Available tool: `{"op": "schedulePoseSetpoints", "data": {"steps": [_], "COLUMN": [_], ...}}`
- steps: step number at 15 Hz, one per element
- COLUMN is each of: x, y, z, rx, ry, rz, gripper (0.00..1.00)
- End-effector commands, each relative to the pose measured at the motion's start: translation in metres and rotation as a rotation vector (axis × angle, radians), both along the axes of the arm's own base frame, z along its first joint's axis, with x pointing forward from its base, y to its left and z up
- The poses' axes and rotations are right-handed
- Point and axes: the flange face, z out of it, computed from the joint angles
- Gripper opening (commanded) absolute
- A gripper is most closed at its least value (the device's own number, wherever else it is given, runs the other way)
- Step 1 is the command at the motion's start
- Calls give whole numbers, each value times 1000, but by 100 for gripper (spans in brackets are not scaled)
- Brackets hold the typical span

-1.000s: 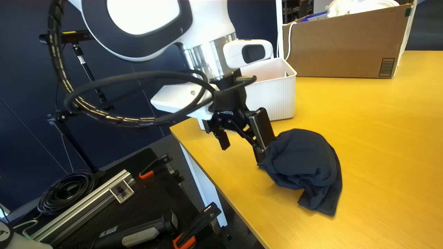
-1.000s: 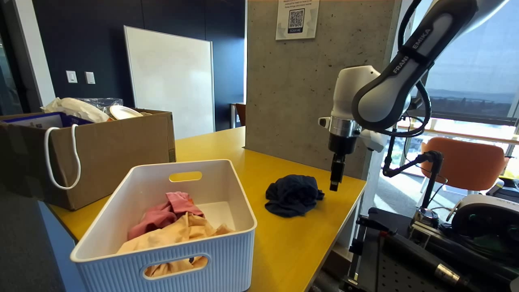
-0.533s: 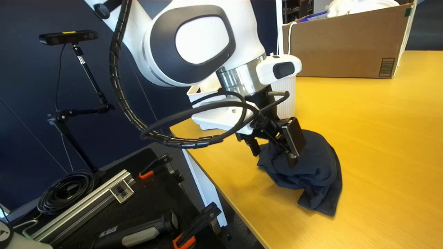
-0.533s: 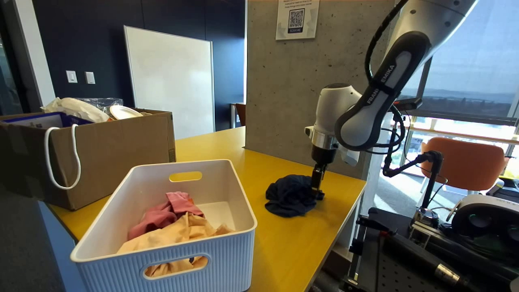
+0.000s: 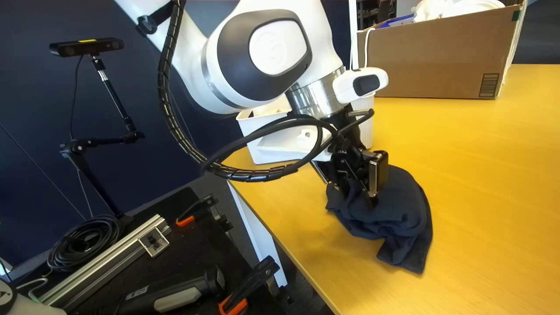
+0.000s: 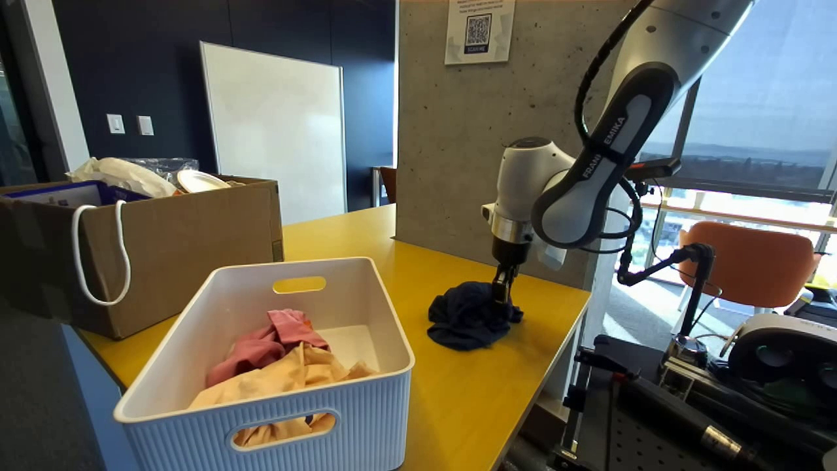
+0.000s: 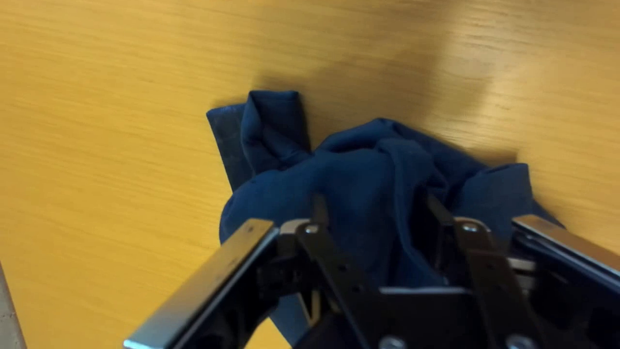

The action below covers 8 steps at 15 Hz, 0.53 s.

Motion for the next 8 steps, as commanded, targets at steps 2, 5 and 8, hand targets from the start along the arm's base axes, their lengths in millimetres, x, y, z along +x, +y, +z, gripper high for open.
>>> {"op": "schedulePoseSetpoints", "data": {"steps": [2, 5, 8], "x": [5, 6, 18], "y": [-1, -2, 19], "z": [-2, -4, 7], "rx": [-15, -11, 22], "ry": [-20, -18, -37], "rz": [2, -1, 18], "gripper": [12, 0, 1]}}
